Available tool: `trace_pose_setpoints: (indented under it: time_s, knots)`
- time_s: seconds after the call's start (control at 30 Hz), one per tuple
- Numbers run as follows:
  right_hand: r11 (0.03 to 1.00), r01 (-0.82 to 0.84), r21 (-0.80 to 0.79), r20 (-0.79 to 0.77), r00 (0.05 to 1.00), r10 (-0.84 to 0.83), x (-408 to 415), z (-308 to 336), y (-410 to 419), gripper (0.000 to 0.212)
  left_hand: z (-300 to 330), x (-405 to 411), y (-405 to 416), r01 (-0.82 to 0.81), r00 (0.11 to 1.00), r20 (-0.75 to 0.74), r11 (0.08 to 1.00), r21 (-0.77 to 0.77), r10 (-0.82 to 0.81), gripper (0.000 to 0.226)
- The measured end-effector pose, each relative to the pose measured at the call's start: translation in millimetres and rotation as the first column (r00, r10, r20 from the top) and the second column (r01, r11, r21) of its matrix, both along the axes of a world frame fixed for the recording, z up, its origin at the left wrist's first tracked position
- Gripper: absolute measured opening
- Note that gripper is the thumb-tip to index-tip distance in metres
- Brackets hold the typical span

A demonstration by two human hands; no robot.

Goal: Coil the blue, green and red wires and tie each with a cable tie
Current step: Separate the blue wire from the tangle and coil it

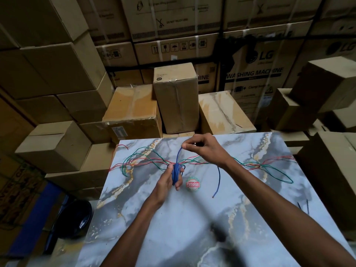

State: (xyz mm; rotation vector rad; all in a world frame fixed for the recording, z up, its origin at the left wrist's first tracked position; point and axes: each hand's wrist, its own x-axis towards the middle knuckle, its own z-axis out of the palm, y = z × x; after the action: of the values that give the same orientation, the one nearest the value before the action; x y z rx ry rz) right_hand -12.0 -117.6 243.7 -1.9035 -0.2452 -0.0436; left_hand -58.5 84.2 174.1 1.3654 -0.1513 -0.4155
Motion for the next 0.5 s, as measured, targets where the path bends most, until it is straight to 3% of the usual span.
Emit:
trace_pose_setpoints:
  time_s: [0.17, 0.3, 0.4, 0.5]
  knots:
    - [0.996, 0.080, -0.042, -0.080, 0.993, -0.083, 7.9, -30.6, -19.4, 0.014, 4.2, -0.8, -1.0, 0.029, 0.999, -0.042, 0.999, -0.034, -0.030, 0.046]
    - [0.987, 0.073, 0.143, -0.220, 0.975, -0.040, -7.5, -49.6, -22.6, 0.016, 10.1, -2.9, 1.9, 0.054, 0.993, -0.101, 0.998, -0.021, -0.056, 0.033]
    - [0.976, 0.111, 0.186, -0.340, 0.939, -0.041, -24.7, -60.4, -18.2, 0.016, 14.6, -5.6, 3.9, 0.057, 0.974, -0.207, 0.982, -0.181, -0.095, 0.030]
    - [0.969, 0.142, 0.203, -0.412, 0.910, -0.046, -43.8, -80.4, -2.4, 0.022, 15.8, -8.6, 1.0, -0.092, 0.922, -0.380, 0.916, -0.390, -0.069, 0.031]
